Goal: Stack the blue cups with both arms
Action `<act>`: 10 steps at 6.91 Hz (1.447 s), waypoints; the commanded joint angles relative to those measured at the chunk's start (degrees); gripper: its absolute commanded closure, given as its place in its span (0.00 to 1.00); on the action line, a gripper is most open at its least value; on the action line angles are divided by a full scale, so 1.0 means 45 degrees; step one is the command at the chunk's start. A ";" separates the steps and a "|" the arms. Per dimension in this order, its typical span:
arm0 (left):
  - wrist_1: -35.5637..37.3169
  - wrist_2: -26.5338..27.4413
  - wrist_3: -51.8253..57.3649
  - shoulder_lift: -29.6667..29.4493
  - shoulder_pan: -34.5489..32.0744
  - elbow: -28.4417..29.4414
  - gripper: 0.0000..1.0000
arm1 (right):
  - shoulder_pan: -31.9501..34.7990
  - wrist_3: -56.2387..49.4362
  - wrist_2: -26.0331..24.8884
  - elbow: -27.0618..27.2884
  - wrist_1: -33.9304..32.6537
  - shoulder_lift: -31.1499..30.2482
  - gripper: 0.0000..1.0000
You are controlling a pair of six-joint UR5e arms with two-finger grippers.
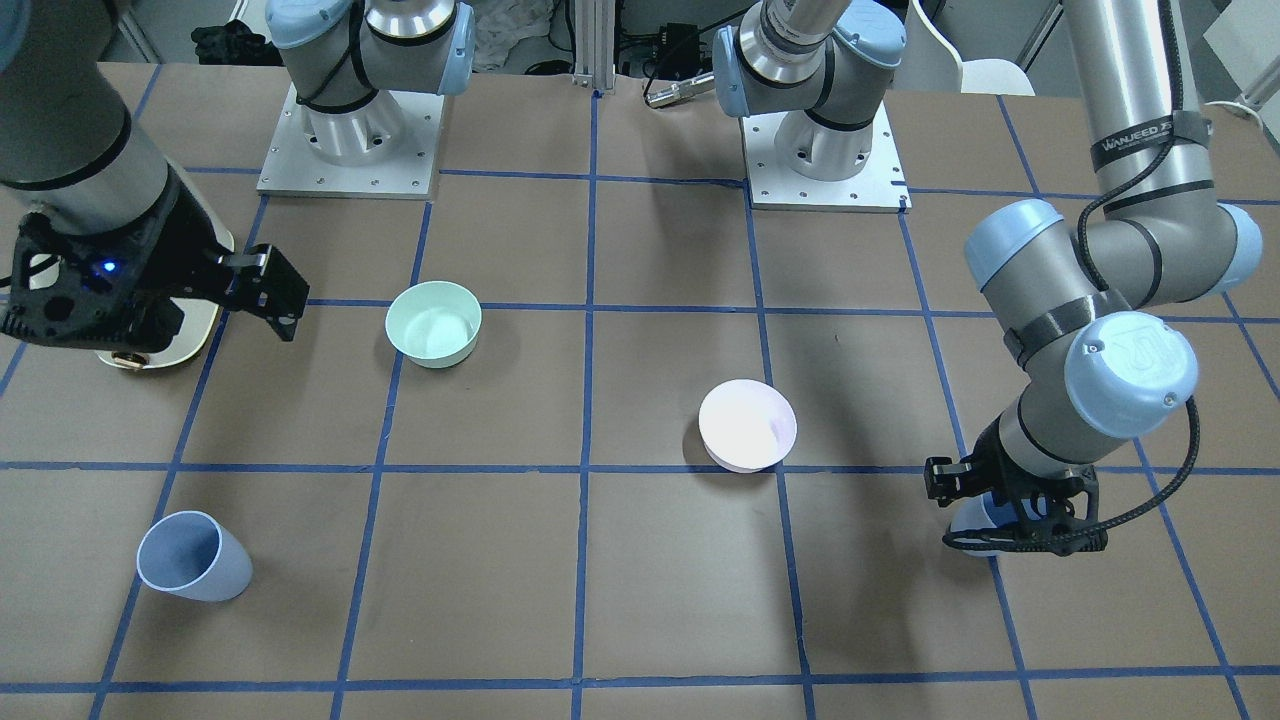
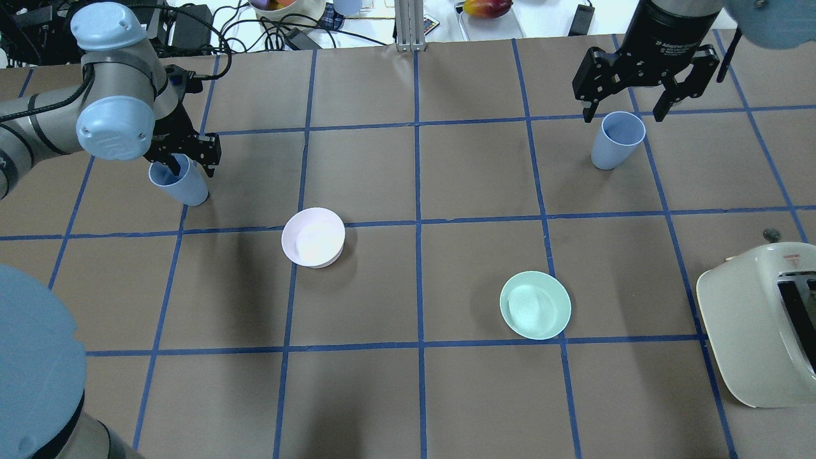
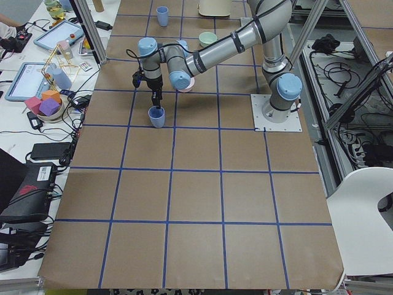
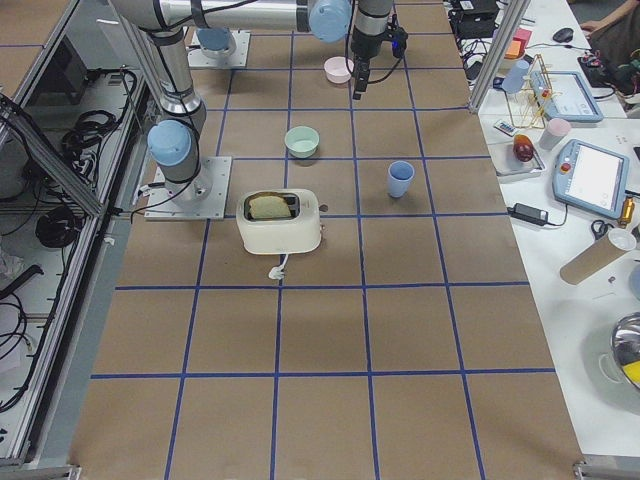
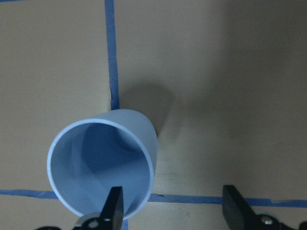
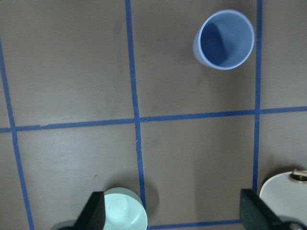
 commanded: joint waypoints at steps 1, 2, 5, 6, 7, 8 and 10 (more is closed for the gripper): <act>0.0104 0.0669 0.0006 -0.0258 0.0000 -0.0001 0.72 | -0.1433 -0.0291 0.0051 -0.0121 -0.2484 0.1445 0.00; 0.0124 0.0811 -0.0033 -0.0318 0.0000 0.0018 0.89 | -0.1788 -0.1105 0.0033 -0.0121 -0.3461 0.2302 0.00; 0.0085 0.0657 -0.0247 0.0187 -0.0504 0.0310 1.00 | -0.2280 -0.1681 0.0110 -0.0160 -0.4115 0.3733 0.00; 0.0065 -0.0021 -0.0886 0.0267 -0.1358 0.0736 1.00 | -0.2280 -0.1853 0.0072 -0.0141 -0.4599 0.4046 0.00; 0.0027 -0.0356 -0.2884 0.0074 -0.2546 0.1379 1.00 | -0.2280 -0.1836 0.0033 -0.0083 -0.4894 0.4281 0.00; -0.0264 -0.0476 -0.4161 -0.0121 -0.3564 0.2352 1.00 | -0.2300 -0.1893 -0.0045 0.0034 -0.4897 0.4419 0.00; -0.0736 -0.0827 -0.7593 -0.1055 -0.5847 0.3645 1.00 | -0.2300 -0.1913 -0.0046 0.0093 -0.4760 0.4732 0.00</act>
